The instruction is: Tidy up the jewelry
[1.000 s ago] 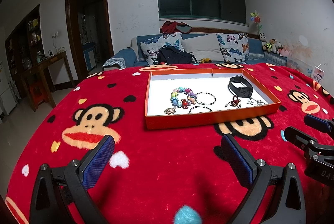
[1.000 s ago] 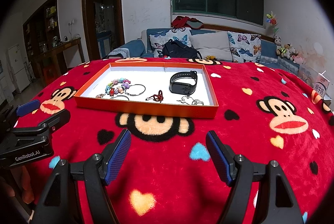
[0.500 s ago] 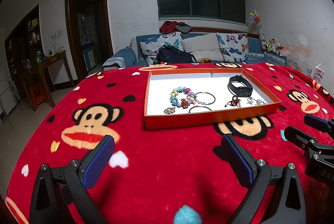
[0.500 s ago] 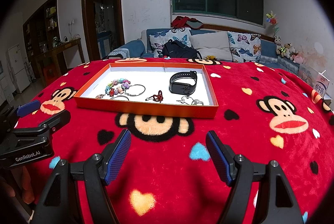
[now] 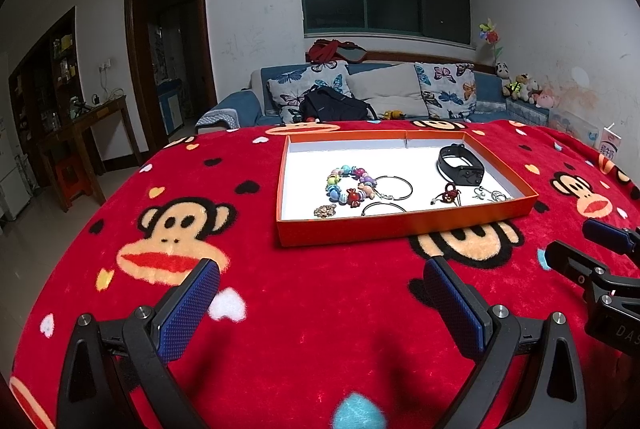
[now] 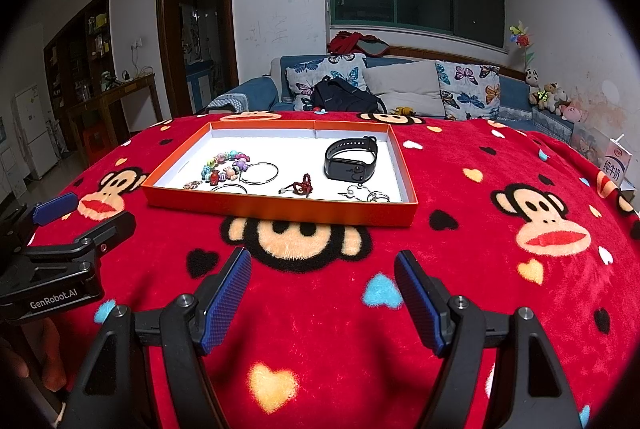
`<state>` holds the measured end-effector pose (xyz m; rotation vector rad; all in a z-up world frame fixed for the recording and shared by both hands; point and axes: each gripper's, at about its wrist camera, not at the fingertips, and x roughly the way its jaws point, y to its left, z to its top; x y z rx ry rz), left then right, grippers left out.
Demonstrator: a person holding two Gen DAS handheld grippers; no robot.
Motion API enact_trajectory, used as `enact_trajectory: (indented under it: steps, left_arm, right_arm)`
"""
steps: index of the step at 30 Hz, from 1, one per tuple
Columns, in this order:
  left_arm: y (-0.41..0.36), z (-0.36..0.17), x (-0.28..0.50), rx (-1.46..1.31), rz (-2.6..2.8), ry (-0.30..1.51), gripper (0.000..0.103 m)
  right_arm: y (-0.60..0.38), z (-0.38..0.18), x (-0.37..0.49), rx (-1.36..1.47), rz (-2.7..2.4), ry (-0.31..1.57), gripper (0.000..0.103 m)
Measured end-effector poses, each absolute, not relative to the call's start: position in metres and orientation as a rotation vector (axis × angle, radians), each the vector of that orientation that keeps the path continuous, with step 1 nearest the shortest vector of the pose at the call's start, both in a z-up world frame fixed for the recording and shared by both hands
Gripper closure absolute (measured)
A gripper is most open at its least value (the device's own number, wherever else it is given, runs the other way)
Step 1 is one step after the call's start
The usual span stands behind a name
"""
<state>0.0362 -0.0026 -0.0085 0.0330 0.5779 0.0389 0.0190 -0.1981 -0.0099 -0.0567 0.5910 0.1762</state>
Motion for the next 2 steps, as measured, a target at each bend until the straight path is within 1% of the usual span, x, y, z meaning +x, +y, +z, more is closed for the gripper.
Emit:
enact_trajectory:
  steps: [2]
  left_arm:
    - [-0.0024,-0.0085,0.0363,0.031,0.031,0.578,0.0]
  right_arm:
    - [-0.1981,-0.0098,0.0189,-0.057,0.176,0.591,0.022]
